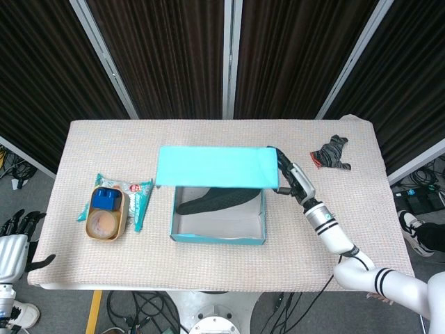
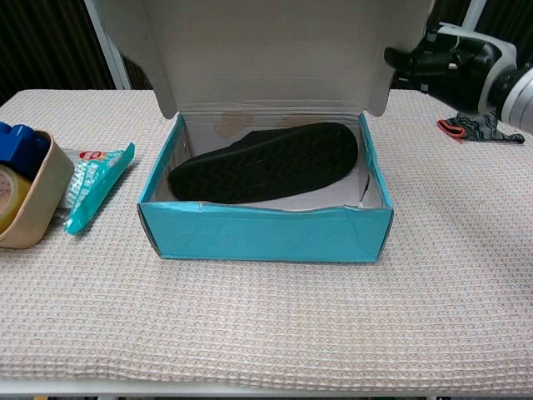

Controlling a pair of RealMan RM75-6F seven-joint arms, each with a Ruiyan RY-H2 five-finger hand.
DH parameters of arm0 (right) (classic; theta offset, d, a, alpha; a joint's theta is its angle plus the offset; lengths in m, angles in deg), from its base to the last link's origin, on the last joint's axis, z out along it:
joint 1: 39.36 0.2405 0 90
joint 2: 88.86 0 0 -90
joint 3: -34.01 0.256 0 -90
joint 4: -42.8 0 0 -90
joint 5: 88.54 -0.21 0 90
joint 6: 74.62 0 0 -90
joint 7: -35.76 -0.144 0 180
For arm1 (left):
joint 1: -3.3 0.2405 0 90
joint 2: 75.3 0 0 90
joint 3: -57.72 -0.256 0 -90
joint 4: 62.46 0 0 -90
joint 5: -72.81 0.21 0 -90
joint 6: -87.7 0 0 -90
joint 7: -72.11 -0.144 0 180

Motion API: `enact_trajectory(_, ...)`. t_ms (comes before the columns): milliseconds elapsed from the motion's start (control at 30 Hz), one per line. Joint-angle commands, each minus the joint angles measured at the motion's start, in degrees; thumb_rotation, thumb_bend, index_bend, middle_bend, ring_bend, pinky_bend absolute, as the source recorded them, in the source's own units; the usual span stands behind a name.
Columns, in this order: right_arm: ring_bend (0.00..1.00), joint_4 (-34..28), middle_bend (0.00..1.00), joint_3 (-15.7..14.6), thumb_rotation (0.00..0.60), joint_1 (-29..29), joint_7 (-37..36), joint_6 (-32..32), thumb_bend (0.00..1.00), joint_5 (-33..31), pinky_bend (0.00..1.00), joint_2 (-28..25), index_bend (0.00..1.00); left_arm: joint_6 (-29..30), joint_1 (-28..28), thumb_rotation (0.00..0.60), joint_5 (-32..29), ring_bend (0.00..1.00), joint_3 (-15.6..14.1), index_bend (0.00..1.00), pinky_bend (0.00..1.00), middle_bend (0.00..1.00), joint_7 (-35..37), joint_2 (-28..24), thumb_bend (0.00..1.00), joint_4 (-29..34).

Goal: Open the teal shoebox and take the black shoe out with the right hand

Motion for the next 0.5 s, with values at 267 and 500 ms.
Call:
enact_trajectory(267,0.0,2.47,0.0,10.26,0.6,-0.37,24.65,11.7,0.44,-12.96,0.0,4.33,0.0,0.99,0.76,0.6,0.13,0.04,-0.14,0.17,0.14,0.14,0.78,0.15,0.08,-0.46)
enact_trajectory(500,0.0,-1.79,0.01,0.54,0.6,-2.77,37.85,19.97,0.24,5.84,0.0,-2.67,0.0,0.68,0.62,0.6,0.14,0.04,-0.05,0.17,0.14,0.14,1.07,0.19,0.08,-1.1)
